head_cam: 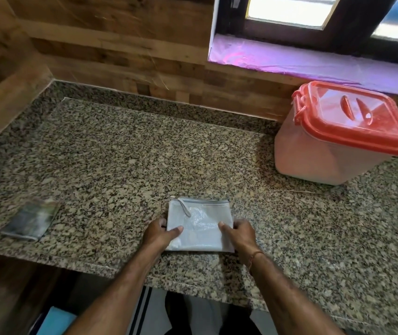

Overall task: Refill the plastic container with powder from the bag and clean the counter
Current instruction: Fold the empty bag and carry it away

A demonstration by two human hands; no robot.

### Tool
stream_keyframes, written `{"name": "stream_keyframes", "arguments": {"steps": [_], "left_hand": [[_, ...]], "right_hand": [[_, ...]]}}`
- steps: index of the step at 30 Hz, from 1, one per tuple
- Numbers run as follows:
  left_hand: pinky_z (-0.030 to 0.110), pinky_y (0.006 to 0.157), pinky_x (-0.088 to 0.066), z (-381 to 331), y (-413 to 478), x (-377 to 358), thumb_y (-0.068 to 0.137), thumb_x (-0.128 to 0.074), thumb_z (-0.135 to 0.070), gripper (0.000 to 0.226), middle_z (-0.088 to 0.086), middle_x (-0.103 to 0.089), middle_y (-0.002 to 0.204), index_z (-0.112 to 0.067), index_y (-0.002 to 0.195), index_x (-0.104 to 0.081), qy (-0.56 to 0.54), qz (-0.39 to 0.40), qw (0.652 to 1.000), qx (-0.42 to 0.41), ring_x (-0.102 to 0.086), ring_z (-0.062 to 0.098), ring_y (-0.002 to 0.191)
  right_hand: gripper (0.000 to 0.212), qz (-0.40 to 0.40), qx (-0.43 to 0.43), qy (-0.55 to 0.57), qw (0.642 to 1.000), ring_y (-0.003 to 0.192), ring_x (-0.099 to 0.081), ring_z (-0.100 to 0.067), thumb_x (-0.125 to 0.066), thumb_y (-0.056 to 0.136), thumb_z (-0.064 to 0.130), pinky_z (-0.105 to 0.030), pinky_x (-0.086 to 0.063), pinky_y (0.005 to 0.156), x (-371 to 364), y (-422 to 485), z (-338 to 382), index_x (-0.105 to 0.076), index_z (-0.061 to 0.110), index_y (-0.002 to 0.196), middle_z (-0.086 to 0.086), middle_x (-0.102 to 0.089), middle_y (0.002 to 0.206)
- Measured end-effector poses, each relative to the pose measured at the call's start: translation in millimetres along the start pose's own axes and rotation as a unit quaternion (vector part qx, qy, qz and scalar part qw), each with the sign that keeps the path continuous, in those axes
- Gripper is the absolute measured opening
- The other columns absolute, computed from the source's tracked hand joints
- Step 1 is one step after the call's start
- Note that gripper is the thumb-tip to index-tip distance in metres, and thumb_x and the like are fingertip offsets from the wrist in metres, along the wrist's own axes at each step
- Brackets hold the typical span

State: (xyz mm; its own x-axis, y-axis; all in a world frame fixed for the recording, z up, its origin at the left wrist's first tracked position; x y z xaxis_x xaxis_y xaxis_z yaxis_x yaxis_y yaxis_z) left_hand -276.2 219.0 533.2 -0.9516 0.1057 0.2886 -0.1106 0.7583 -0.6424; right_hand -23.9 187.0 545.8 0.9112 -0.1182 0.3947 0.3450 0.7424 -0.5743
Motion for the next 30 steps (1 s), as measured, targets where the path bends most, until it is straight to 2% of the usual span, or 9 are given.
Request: {"name": "stream_keyframes", "arguments": {"steps": [3,7,12,16,18,20,24,27,30], "left_hand": [[0.047,0.081,-0.063,1.7,-17.2,9.0,0.086,-0.081,-0.013,0.024,0.011,-0.075,0.106,-0.016,0.103,-0.065,-0.083,-0.02,0.996,-0.016,-0.074,0.028,0.092],[0.034,0.069,-0.062,13.5,-56.9,44.2,0.088,-0.079,-0.018,0.03,0.003,-0.074,0.105,-0.017,0.113,-0.062,-0.17,-0.112,0.978,-0.042,-0.074,0.021,0.09],[0.023,0.063,-0.059,65.9,-132.0,96.1,0.091,-0.074,-0.01,0.024,0.005,-0.077,0.103,-0.011,0.114,-0.066,-0.317,-0.253,0.913,-0.052,-0.075,0.016,0.085],[0.032,0.077,-0.057,138.4,-198.8,140.9,0.093,-0.073,-0.012,0.012,0.008,-0.075,0.105,-0.019,0.1,-0.067,-0.35,-0.366,0.862,-0.023,-0.072,0.022,0.088],[0.033,0.079,-0.054,180.3,-230.3,158.4,0.092,-0.074,-0.014,0.014,0.008,-0.073,0.103,-0.023,0.094,-0.064,-0.372,-0.412,0.832,0.007,-0.069,0.023,0.088],[0.03,0.074,-0.055,223.7,-253.5,174.5,0.092,-0.074,-0.014,0.014,0.01,-0.073,0.109,-0.021,0.101,-0.066,-0.4,-0.439,0.804,0.027,-0.068,0.023,0.09],[0.015,0.058,-0.054,302.8,-280.1,202.9,0.092,-0.074,-0.014,0.026,0.008,-0.072,0.114,-0.01,0.117,-0.066,-0.418,-0.48,0.769,0.067,-0.067,0.013,0.083],[0.028,0.073,-0.055,365.3,-279.9,219.6,0.091,-0.075,-0.015,0.024,0.009,-0.071,0.111,-0.011,0.113,-0.066,-0.426,-0.499,0.745,0.116,-0.067,0.017,0.084],[0.042,0.085,-0.055,426.5,-267.9,230.2,0.087,-0.079,-0.025,0.023,0.01,-0.071,0.101,-0.012,0.099,-0.065,-0.398,-0.522,0.73,0.189,-0.069,0.032,0.094]], "right_hand": [[0.017,0.022,0.042,-0.026,0.999,0.09,-0.073,-0.023,-0.072,0.091,0.037,-0.048,-0.063,0.084,-3.8,-3.6,14.4,-0.068,0.02,0.091,-0.001,-0.074,0.097],[0.019,0.062,0.134,-0.044,0.988,0.083,-0.072,-0.021,-0.078,0.085,0.037,-0.044,-0.064,0.074,-27.2,-11.2,48.9,-0.068,0.021,0.081,0.001,-0.074,0.087],[0.029,0.154,0.23,-0.067,0.959,0.077,-0.063,-0.024,-0.079,0.08,0.036,-0.039,-0.052,0.062,-95.2,-56.1,69.6,-0.055,0.019,0.078,-0.007,-0.066,0.084],[0.025,0.256,0.282,-0.111,0.918,0.076,-0.061,-0.02,-0.077,0.084,0.032,-0.039,-0.054,0.062,-162.3,-119.0,61.5,-0.058,0.017,0.086,0.0,-0.061,0.084],[0.016,0.3,0.298,-0.153,0.893,0.076,-0.06,-0.014,-0.076,0.087,0.023,-0.032,-0.052,0.064,-192.9,-153.3,53.2,-0.06,0.022,0.088,0.006,-0.061,0.084],[0.015,0.345,0.321,-0.199,0.86,0.078,-0.062,-0.008,-0.075,0.089,0.025,-0.025,-0.053,0.07,-225.7,-183.4,40.9,-0.064,0.023,0.097,0.01,-0.064,0.086],[0.023,0.379,0.329,-0.272,0.821,0.09,-0.069,-0.013,-0.078,0.085,0.031,-0.035,-0.058,0.086,-289.2,-227.4,7.1,-0.068,0.021,0.104,0.005,-0.071,0.096],[0.023,0.375,0.328,-0.323,0.805,0.093,-0.065,-0.013,-0.074,0.089,0.029,-0.026,-0.049,0.083,-342.4,-247.0,-29.3,-0.068,0.016,0.107,0.006,-0.067,0.099],[0.014,0.388,0.321,-0.411,0.76,0.092,-0.061,-0.016,-0.065,0.096,0.03,-0.025,-0.045,0.083,-397.9,-251.7,-77.7,-0.062,0.016,0.1,0.003,-0.063,0.096]]}}
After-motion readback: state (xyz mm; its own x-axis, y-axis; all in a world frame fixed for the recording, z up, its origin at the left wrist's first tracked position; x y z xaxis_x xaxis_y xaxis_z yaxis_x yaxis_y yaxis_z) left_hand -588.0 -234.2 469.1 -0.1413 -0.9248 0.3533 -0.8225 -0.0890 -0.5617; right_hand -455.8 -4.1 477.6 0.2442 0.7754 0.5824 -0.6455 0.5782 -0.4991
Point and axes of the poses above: each hand's wrist, its own y-axis towards the middle knuckle, its own x-axis out of the back of the hand, z = x × y, the point moved 5 cm from there along y, towards the middle knuckle
